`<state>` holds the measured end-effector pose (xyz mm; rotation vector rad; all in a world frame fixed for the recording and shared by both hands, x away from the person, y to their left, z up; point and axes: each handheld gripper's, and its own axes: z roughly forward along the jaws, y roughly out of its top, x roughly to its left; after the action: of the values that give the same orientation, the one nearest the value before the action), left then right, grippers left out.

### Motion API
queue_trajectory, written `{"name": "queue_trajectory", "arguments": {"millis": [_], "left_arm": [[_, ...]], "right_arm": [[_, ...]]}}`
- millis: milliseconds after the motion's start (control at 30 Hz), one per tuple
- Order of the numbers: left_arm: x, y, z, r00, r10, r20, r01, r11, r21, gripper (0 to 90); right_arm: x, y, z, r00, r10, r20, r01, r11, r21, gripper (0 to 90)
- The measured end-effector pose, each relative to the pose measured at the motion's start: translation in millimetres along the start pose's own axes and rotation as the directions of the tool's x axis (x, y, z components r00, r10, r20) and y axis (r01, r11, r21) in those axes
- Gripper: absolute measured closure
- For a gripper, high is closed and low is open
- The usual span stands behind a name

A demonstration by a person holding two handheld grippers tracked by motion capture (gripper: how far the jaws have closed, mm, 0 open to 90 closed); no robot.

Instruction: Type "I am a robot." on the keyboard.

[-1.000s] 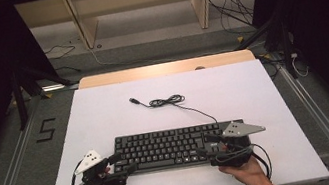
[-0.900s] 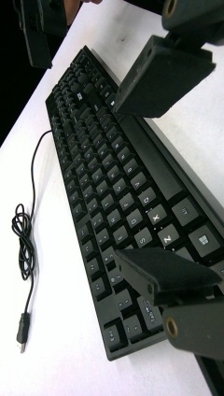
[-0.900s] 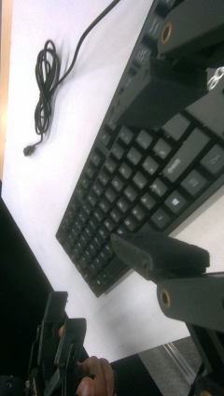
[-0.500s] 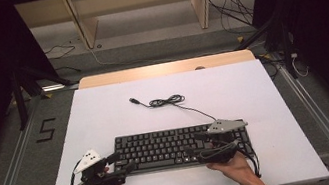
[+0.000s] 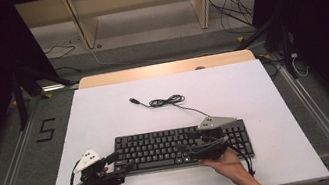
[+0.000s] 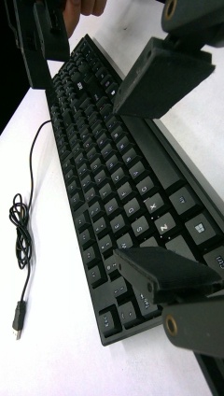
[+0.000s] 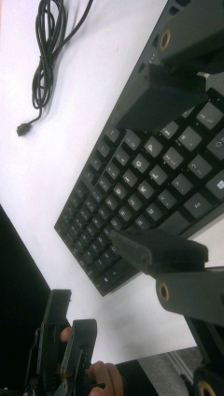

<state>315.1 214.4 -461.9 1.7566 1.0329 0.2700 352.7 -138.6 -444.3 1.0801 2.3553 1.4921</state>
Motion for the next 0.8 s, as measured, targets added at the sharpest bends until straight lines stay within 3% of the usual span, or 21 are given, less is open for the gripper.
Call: {"name": "queue_trajectory", "arguments": {"millis": [433, 633, 800], "left_arm": [[4.3, -0.5, -0.4, 0.9995, -0.011, -0.03, 0.011, 0.9998, 0.013, 28.3], [12.8, -1.6, 0.0, 0.9956, -0.04, -0.085, 0.043, 0.9986, 0.032, 41.5], [20.3, -3.2, 2.0, 0.9888, -0.05, -0.141, 0.061, 0.9955, 0.073, 59.4]], "right_arm": [[3.9, 7.7, 22.2, 0.9999, -0.008, 0.009, 0.007, 0.998, 0.064, 49.8], [4.9, 9.7, 36.3, 0.9995, -0.012, 0.028, 0.009, 0.994, 0.105, 61.5], [4.0, 11.0, 43.8, 0.9992, -0.018, 0.037, 0.013, 0.993, 0.119, 72.2]]}}
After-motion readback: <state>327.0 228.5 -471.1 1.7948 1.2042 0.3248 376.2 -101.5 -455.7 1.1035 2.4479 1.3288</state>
